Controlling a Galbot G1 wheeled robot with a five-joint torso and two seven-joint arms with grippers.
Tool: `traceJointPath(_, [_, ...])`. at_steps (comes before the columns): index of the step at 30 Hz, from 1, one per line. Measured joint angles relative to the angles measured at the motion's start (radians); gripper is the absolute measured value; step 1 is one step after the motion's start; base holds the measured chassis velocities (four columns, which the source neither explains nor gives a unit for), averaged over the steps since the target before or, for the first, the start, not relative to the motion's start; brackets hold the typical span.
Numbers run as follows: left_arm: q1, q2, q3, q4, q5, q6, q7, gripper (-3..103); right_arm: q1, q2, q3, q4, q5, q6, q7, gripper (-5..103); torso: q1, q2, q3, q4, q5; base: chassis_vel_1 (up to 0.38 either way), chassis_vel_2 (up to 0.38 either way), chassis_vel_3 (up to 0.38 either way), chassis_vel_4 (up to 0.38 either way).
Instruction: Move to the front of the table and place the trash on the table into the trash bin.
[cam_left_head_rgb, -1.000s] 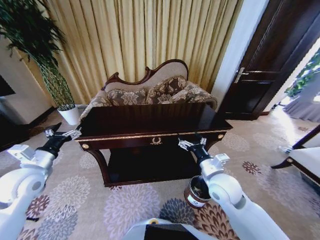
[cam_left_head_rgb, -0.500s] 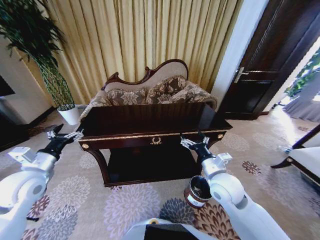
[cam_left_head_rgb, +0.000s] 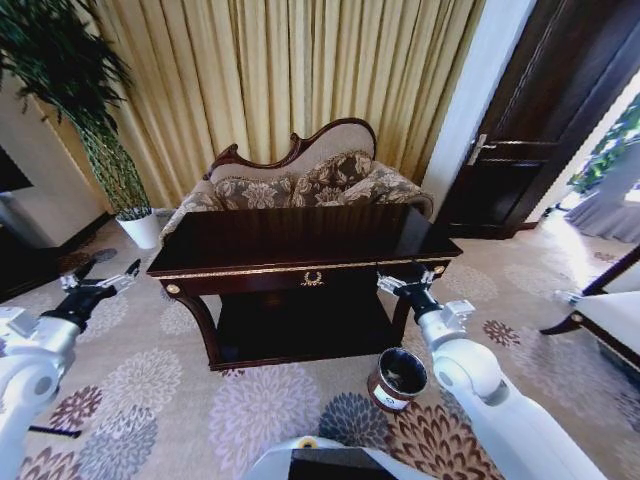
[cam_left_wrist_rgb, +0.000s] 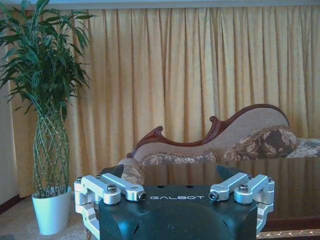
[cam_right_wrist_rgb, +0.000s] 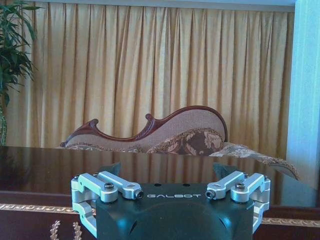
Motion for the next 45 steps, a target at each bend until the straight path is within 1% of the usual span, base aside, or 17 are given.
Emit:
traceJointPath(20, [0.007,0.010,-0.013,-0.008,-0.014,-0.003,0.006,100,-0.038,0.010,0.029,0.021,-0.003,0.005,-0.010,100,0.000,0.000,0.000,-0.0001,0.0000,0.094,-0.088,-0.091,0.098])
traceJointPath(29, [0.016,0.004,-0.017,-0.016,-0.015,-0.004,0.006,100,-0.040,0.001,0.030,0.030,0.002,0.005,-0.011,100,0.000,0.000,0.000,-0.0004,0.0001,0.175,-0.187,-0.173,0.182])
traceJointPath(32, [0.022,-0.001,-0.018,-0.021,-0.015,-0.008,0.006,100,-0.041,-0.002,0.030,0.030,0.004,0.005,-0.011,100,0.000,0.000,0.000,0.0000,0.0002,0.191,-0.197,-0.162,0.236])
traceJointPath(33, [0.023,-0.003,-0.018,-0.021,-0.013,-0.011,0.006,100,-0.041,-0.002,0.030,0.030,0.004,0.006,-0.011,100,0.000,0.000,0.000,0.0005,-0.0001,0.187,-0.206,-0.170,0.245])
traceJointPath(40, [0.027,-0.008,-0.018,-0.033,-0.013,-0.011,0.006,100,-0.044,-0.001,0.030,0.034,0.004,0.008,-0.011,100,0.000,0.000,0.000,-0.0005,0.0001,0.169,-0.190,-0.191,0.157])
traceJointPath(45, [0.028,-0.011,-0.017,-0.042,-0.017,-0.002,0.005,100,-0.049,0.003,0.030,0.038,0.002,0.009,-0.011,100,0.000,0.000,0.000,-0.0001,-0.0002,0.174,-0.156,-0.180,0.156])
